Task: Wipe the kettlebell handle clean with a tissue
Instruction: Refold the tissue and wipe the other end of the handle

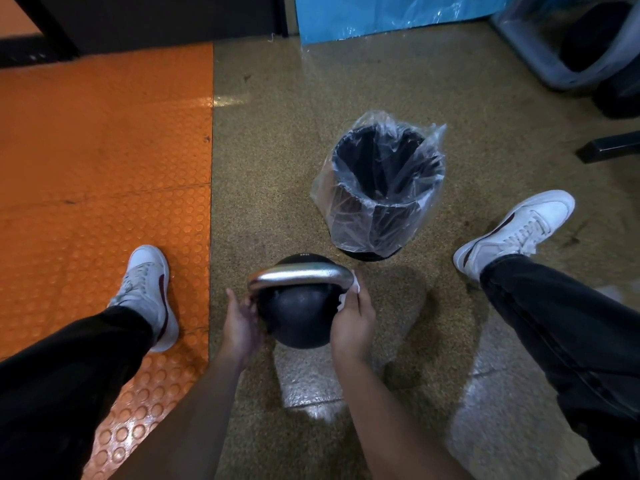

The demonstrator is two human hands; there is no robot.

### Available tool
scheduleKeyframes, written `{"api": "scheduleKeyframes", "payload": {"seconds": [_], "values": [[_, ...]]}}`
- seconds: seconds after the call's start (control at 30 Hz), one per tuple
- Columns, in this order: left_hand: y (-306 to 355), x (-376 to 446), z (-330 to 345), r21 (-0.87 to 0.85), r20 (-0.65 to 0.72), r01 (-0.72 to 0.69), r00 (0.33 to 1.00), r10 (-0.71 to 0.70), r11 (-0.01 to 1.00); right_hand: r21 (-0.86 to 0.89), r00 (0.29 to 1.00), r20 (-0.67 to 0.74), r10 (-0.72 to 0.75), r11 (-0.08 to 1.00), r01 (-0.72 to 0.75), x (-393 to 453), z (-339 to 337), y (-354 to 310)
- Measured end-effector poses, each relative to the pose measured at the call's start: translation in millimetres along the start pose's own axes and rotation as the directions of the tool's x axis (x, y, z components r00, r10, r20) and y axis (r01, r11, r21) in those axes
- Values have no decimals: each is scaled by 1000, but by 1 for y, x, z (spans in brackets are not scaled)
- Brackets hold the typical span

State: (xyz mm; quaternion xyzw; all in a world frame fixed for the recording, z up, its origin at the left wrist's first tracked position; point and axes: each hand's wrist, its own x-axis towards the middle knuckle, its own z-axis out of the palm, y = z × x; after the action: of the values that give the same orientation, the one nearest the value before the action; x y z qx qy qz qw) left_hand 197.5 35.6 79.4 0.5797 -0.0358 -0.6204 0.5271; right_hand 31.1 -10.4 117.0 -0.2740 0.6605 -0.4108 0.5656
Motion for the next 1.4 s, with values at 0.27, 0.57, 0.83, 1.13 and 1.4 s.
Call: {"api": "scheduleKeyframes", "payload": {"seconds": [0.27, 0.57, 0.83, 1.13, 1.4], "values": [[0, -3, 5, 2, -27, -7, 1000, 7, 1000, -22, 997, -53, 51, 998, -52, -1, -4, 0], [-2, 1, 3, 8, -35, -18, 999, 18, 1000, -50, 997, -58, 54, 997, -57, -9, -5, 9], [-2, -1, 4, 1, -18, -20, 1000, 20, 1000, -6, 998, -62, -22, 1000, 22, -12, -1, -3], [0, -5, 7, 20, -21, -18, 1000, 19, 1000, -55, 996, -73, -49, 997, 45, -4, 0, -15], [-1, -1, -1, 27, 7, -4, 1000, 4, 1000, -181, 996, -85, 16, 983, -31, 7, 1, -8]]}}
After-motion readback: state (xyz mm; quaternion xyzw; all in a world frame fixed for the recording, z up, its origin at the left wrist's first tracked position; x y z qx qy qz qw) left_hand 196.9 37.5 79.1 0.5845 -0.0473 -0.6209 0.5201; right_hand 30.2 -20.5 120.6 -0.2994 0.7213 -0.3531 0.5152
